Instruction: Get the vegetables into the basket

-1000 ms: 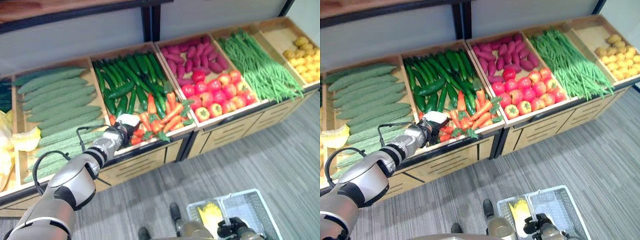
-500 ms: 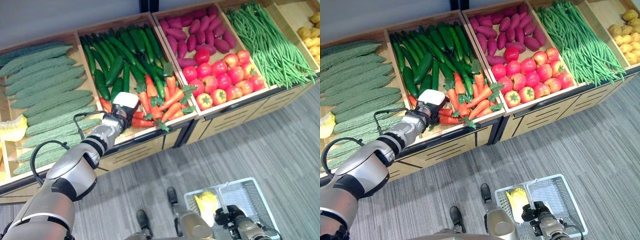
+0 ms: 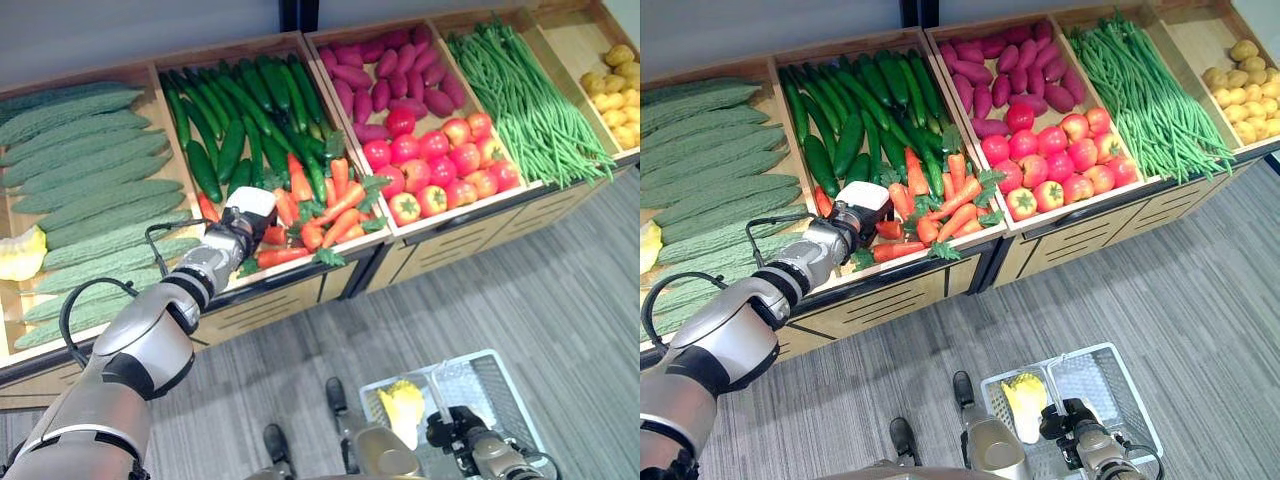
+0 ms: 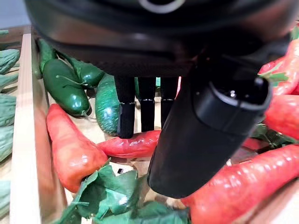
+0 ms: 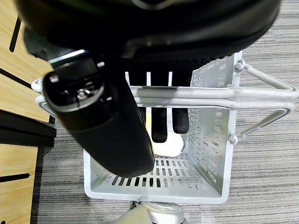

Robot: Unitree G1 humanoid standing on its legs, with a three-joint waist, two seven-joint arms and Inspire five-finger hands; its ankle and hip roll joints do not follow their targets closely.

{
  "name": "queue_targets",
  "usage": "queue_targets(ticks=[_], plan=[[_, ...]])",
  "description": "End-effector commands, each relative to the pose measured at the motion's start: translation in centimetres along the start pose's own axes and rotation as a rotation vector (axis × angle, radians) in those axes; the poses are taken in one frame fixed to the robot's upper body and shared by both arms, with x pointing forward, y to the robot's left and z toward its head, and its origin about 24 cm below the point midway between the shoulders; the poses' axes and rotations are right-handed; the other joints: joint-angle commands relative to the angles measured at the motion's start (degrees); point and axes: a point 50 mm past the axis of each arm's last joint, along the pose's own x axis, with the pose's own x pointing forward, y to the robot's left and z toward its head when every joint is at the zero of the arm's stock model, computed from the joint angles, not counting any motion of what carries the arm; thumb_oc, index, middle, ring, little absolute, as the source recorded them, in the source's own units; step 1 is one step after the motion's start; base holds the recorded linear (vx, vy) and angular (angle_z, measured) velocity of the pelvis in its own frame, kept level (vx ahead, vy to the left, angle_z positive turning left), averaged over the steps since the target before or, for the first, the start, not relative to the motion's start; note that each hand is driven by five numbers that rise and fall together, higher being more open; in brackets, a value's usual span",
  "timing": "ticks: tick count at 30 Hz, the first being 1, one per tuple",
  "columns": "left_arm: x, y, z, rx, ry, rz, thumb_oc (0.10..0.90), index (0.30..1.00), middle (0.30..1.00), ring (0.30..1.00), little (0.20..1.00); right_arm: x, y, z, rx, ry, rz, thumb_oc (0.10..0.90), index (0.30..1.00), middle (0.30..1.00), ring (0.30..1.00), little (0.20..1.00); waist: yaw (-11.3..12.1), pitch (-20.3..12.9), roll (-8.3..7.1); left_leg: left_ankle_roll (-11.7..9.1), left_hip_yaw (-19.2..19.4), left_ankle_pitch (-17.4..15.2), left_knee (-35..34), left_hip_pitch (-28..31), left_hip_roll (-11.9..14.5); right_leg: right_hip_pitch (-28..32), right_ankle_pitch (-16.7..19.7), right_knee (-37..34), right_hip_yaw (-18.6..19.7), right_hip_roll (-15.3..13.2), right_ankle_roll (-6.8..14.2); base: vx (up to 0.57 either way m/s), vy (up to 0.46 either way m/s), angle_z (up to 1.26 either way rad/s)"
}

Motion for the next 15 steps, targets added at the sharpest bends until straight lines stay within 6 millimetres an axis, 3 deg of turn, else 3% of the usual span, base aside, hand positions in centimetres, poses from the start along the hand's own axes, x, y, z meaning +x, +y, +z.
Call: queue_targets(ticks=[1,4,8,15], plan=[[0.2,2.6,-1.0,-0.079,0.03,0.078,0.4,0.3,0.3,0.3,0.3,-0.2,-1.3,-1.3,-0.036,0.026,-0.034,0.4,0.3,0.3,0.3,0.3,0.9,-0.5,-0.44,-2.7,-3.5,-2.5,0.3,0.8,1.4,4.5,-5.0,-0.1,-2.1,0.2,4.6,0.02,0.011,0.06],[0.1,3.4,-0.7,-0.098,0.005,0.108,0.4,0.3,0.3,0.3,0.3,-0.2,-1.3,-1.5,-0.04,0.034,-0.029,0.4,0.3,0.3,0.3,0.3,1.2,-1.1,-0.68,-2.7,-3.7,-2.8,0.3,1.7,1.4,5.5,-5.4,-0.1,-2.2,0.1,4.7,0.01,0.003,0.02],[-0.2,6.1,-1.0,-0.15,-0.024,0.203,0.4,0.3,0.3,0.3,0.3,-0.3,-1.1,-2.3,-0.034,0.055,-0.018,0.4,0.3,0.3,0.3,0.3,1.7,-2.2,-1.01,-2.7,-4.0,-3.3,0.3,3.3,1.2,7.2,-5.8,-0.1,-2.8,0.0,5.0,0.0,0.0,0.0],[-0.6,8.3,-1.5,-0.139,-0.037,0.278,0.4,0.3,0.3,0.3,0.3,-0.5,-0.7,-3.2,-0.024,0.083,0.0,0.4,0.3,0.3,0.3,0.3,2.1,-4.1,-1.09,-2.8,-4.4,-3.7,0.3,4.9,1.0,9.0,-6.2,-0.1,-3.5,-0.3,5.2,0.01,0.012,0.07]])
